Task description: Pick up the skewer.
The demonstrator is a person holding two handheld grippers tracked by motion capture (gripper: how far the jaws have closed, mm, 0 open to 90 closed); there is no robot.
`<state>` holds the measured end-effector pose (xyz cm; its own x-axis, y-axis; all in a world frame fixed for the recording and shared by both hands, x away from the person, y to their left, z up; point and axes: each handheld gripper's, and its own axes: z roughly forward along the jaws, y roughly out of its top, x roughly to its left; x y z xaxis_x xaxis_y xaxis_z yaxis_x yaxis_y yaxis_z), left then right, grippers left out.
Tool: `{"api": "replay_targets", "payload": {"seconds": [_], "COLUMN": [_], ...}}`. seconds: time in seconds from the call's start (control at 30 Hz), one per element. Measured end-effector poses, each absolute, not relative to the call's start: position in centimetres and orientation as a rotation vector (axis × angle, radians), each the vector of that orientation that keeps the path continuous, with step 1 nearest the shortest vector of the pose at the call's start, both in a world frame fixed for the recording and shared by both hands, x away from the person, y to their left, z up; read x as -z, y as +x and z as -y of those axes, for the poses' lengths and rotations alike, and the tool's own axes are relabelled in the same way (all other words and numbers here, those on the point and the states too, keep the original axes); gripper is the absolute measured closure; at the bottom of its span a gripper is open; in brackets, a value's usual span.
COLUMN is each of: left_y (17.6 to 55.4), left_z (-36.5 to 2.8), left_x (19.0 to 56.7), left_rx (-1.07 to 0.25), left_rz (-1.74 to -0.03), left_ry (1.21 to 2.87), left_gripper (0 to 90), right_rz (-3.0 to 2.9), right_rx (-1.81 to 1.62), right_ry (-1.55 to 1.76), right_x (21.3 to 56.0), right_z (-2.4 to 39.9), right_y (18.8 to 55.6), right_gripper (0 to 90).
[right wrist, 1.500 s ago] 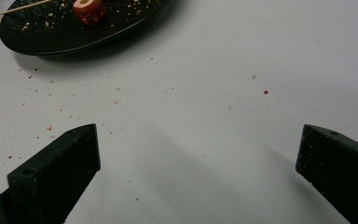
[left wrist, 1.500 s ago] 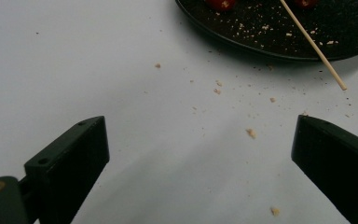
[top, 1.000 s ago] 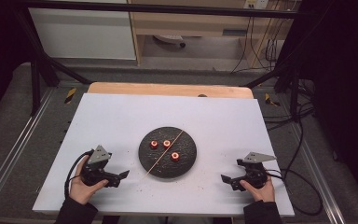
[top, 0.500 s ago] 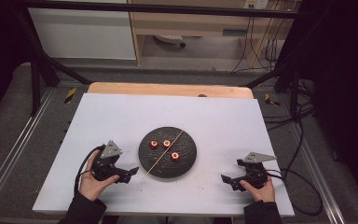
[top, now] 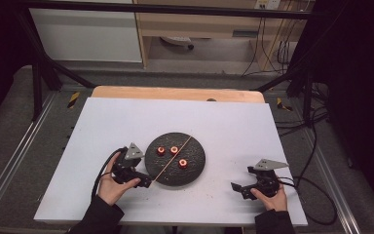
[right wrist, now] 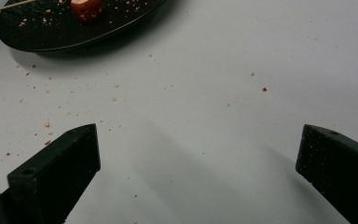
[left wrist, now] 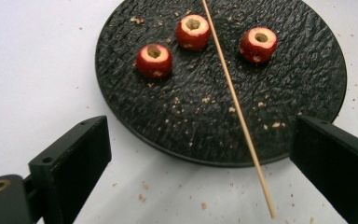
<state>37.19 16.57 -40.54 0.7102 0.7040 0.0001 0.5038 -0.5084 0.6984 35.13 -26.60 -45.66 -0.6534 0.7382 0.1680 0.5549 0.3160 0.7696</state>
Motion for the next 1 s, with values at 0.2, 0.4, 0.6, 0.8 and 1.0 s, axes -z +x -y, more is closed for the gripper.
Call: {"api": "replay_targets", "payload": {"seconds": [0.2, 0.4, 0.6, 0.8, 1.0], "left_y": [37.9, 38.5, 38.9, 39.3, 39.6], "left_z": [-15.3, -14.2, -13.4, -12.7, -12.1], "left_x": [40.6, 40.8, 41.1, 41.3, 41.4], "left_rx": [-0.367, -0.351, -0.338, -0.312, -0.261], "left_rz": [-0.927, -0.944, -0.948, -0.956, -0.958], "left_ry": [2.254, 2.279, 2.304, 2.337, 2.371], "left_gripper": [7.4, 12.0, 20.8, 30.9, 42.7], "right_rz": [-2.366, -2.366, -2.366, -2.37, -2.368], "right_rx": [-1.248, -1.246, -1.248, -1.246, -1.253], "right_ry": [1.187, 1.183, 1.183, 1.187, 1.185], "right_x": [45.7, 45.7, 45.7, 45.7, 45.7], "right_z": [26.6, 26.6, 26.6, 26.6, 26.6], "right_y": [35.1, 35.1, 35.2, 35.1, 35.1], "right_gripper": [0.6, 0.6, 0.6, 0.6, 0.6]}}
